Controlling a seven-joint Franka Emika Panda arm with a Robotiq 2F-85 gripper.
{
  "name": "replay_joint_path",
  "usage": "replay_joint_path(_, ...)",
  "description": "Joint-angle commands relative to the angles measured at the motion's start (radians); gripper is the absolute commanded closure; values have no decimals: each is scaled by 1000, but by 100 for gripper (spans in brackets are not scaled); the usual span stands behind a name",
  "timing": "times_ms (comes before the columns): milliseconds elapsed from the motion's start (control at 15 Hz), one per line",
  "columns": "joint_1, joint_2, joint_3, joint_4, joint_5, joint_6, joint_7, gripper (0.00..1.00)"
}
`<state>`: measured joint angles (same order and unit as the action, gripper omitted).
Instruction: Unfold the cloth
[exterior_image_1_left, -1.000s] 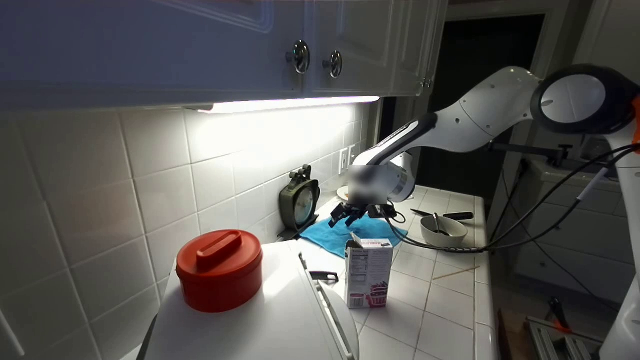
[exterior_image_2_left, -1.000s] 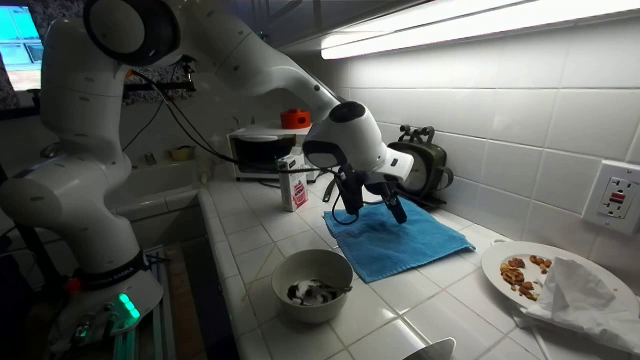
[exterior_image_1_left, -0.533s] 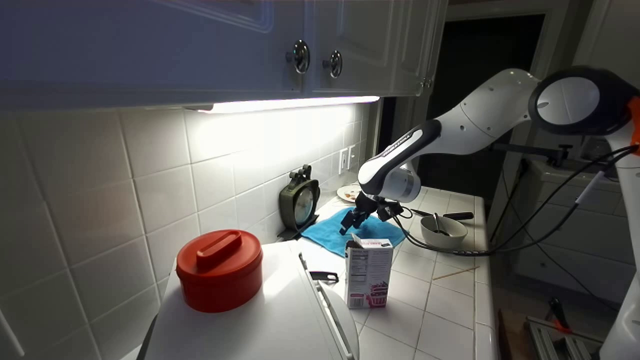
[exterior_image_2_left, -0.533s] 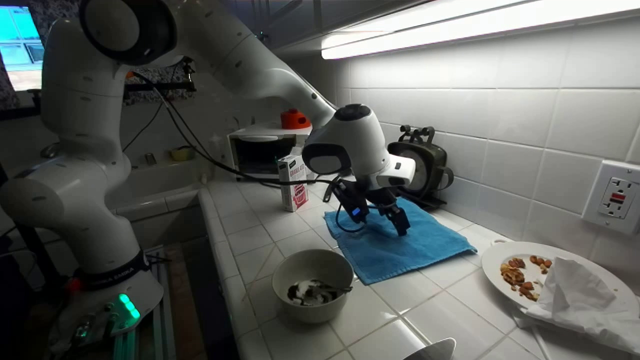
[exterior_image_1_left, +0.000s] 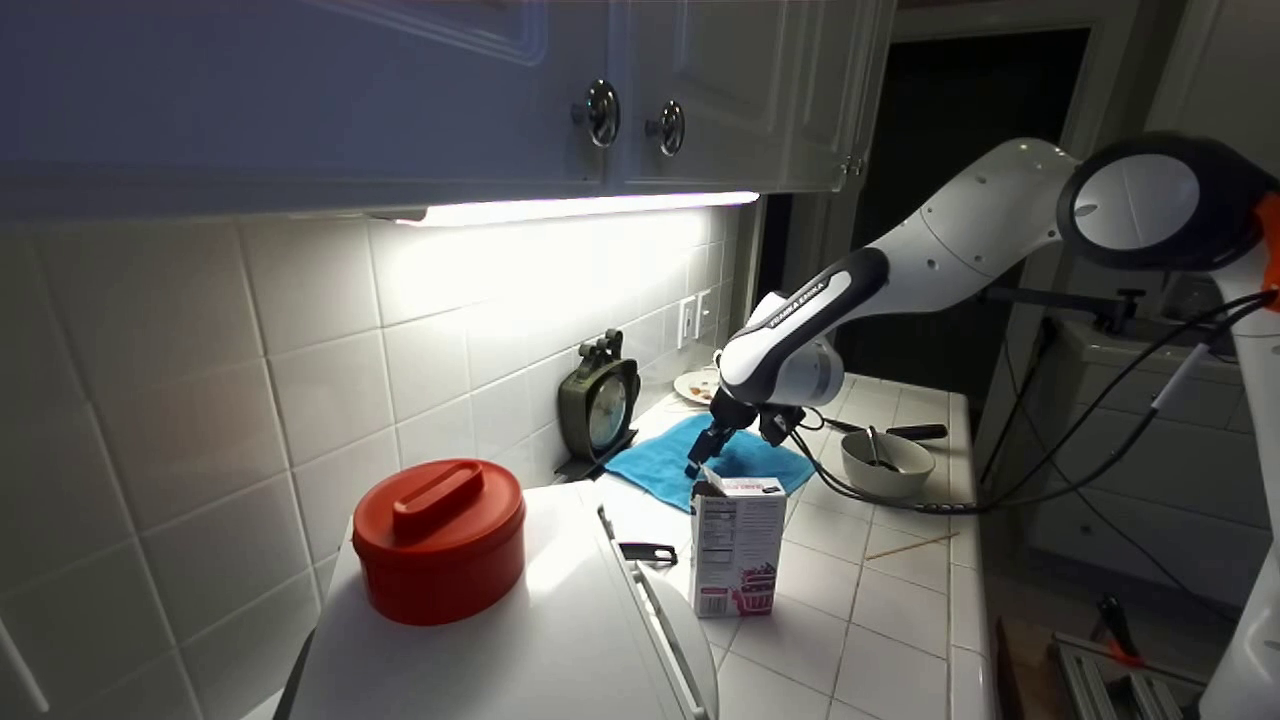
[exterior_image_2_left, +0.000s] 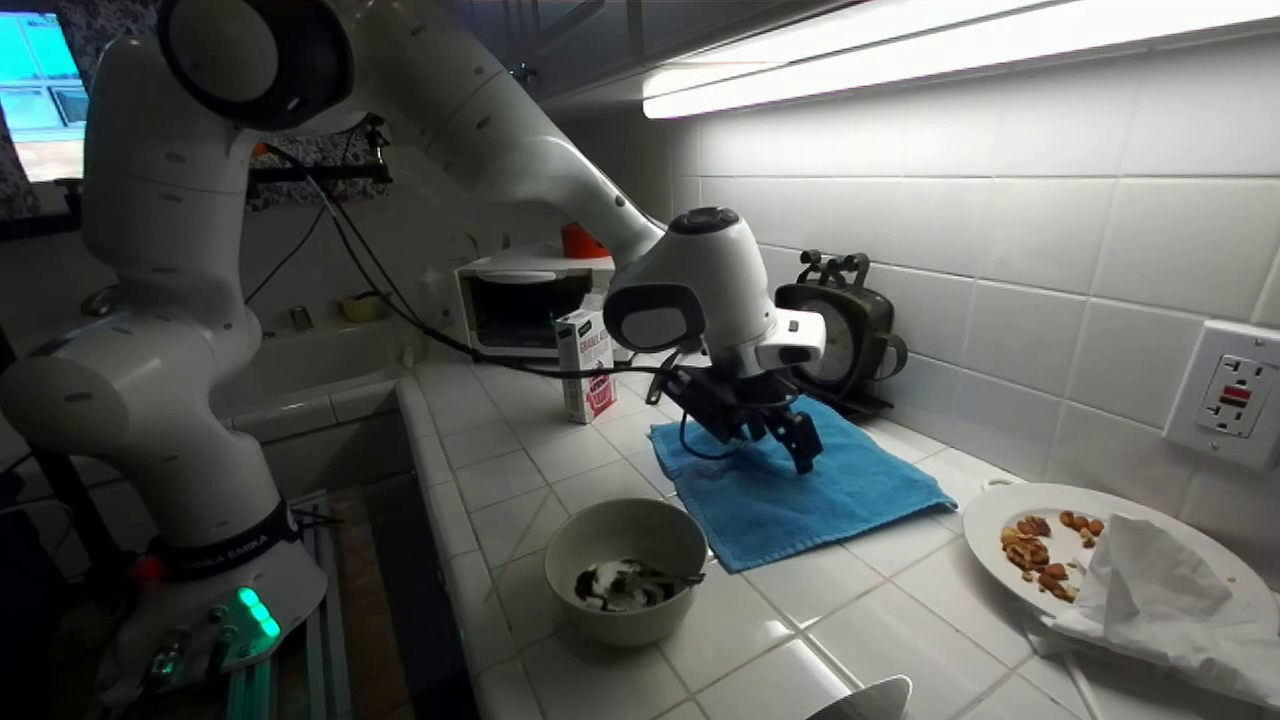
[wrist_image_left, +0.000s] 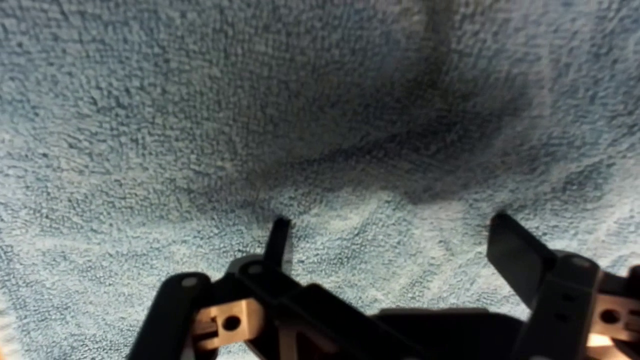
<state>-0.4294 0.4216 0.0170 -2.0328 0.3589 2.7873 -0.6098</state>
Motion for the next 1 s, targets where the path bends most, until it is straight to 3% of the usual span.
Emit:
replay_joint_path(0, 5, -13, 1, -29, -47, -33, 25, 0)
replay_joint_path(667, 58, -95, 6, -114, -39, -188, 14, 0)
replay_joint_path(933, 111, -144, -15, -191, -85, -169, 15, 0)
